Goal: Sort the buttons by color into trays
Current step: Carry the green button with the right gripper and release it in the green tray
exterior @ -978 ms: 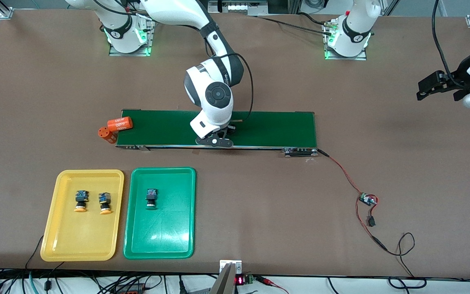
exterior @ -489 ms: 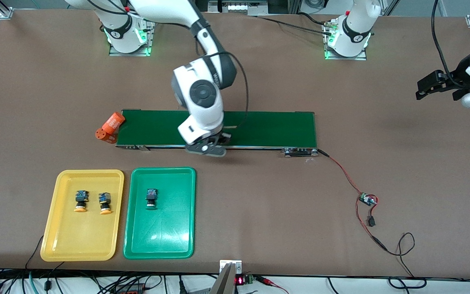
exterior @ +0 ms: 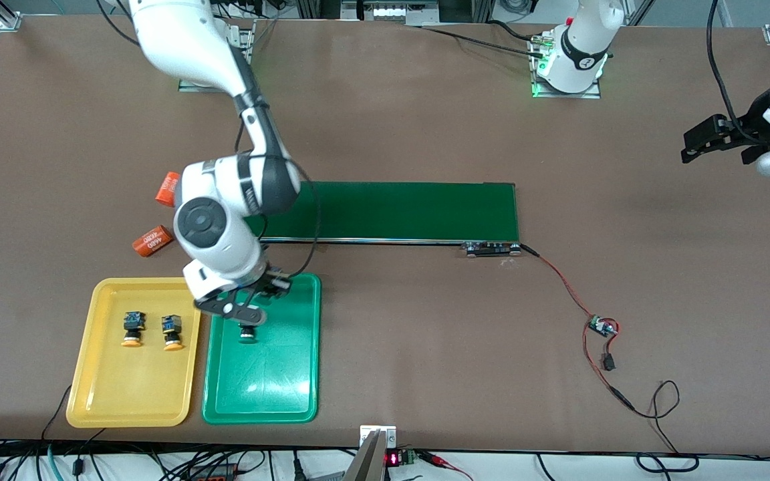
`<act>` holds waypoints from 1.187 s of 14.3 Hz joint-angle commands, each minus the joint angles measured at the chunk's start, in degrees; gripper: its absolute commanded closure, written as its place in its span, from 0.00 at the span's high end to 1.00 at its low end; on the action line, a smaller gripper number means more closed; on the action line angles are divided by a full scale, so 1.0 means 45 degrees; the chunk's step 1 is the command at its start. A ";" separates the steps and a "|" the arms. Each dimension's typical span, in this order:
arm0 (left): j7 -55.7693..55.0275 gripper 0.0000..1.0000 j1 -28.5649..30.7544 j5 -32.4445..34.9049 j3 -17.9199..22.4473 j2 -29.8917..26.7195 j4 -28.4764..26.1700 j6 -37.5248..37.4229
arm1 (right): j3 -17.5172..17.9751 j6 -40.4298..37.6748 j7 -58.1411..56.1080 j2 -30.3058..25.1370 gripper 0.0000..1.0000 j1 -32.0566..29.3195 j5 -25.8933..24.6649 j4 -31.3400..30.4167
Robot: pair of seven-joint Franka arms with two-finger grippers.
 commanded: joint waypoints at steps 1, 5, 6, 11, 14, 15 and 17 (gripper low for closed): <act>0.0146 1.00 0.0055 -0.0193 -0.0034 -0.0027 0.0253 -0.0285 | 0.0160 0.1222 -0.0536 0.1162 0.20 -0.0062 0.0159 0.0691; 0.0107 1.00 0.0036 -0.0174 -0.0054 -0.0027 0.0272 -0.0285 | 0.0160 0.3158 -0.0907 0.2393 0.20 -0.0256 0.0140 0.0691; 0.0087 1.00 0.0035 -0.0174 -0.0092 -0.0027 0.0292 -0.0285 | 0.0160 0.3394 -0.1103 0.2550 0.20 -0.0335 0.0140 0.0691; 0.0126 1.00 0.0035 -0.0174 -0.0073 0.0012 0.0409 -0.0343 | 0.0140 0.2834 -0.1222 0.1911 1.00 -0.0550 0.0179 0.0691; 0.0126 1.00 0.0035 -0.0174 -0.0073 0.0012 0.0429 -0.0382 | -0.0074 0.0435 -0.1203 0.0583 1.00 -0.0433 0.0159 0.0730; 0.0146 1.00 0.0035 -0.0174 -0.0073 0.0012 0.0429 -0.0382 | -0.0075 -0.0210 -0.1222 0.0115 1.00 -0.0433 0.0140 0.0730; 0.0165 1.00 0.0035 -0.0174 -0.0073 0.0012 0.0429 -0.0460 | -0.0113 -0.1402 -0.1280 -0.0958 1.00 -0.0511 0.0023 0.0730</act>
